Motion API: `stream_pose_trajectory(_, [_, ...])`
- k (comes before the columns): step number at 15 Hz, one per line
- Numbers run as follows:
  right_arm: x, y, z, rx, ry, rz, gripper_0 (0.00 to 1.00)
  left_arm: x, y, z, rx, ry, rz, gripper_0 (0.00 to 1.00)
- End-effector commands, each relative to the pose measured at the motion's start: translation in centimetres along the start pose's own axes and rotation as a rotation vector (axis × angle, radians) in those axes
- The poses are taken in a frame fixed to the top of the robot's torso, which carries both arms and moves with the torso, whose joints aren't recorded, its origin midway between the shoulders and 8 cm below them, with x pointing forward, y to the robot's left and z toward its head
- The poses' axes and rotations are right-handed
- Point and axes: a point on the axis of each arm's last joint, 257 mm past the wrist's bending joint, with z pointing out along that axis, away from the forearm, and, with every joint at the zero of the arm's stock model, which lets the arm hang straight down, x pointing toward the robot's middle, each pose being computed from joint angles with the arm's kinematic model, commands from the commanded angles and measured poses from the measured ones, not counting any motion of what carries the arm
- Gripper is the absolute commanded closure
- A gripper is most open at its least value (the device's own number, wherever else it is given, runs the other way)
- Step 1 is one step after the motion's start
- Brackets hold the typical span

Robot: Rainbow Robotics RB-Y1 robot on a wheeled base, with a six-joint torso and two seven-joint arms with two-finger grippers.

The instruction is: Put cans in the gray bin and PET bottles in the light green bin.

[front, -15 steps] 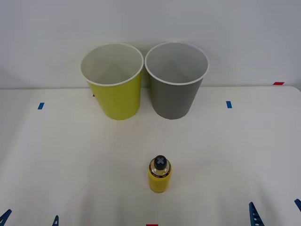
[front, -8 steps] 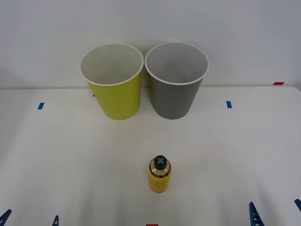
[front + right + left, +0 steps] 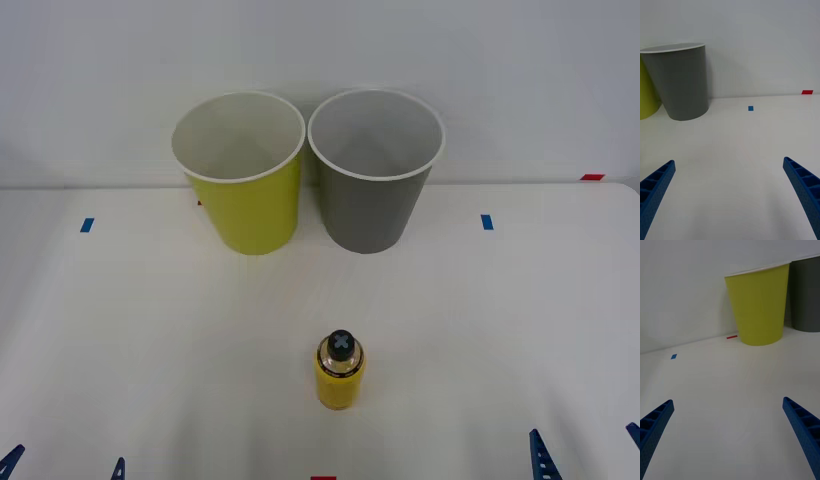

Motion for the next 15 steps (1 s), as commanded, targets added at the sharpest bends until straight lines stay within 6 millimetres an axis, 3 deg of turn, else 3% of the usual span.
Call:
stream_pose_trajectory(1, [0.00, 0.00, 0.00, 0.000, 0.000, 0.000, 0.00, 0.00, 0.00, 0.00, 0.000, 0.000, 0.000, 0.00])
stream_pose_trajectory(15, [0.00, 0.00, 0.00, 0.000, 0.000, 0.000, 0.00, 0.00, 0.00, 0.00, 0.000, 0.000, 0.000, 0.00])
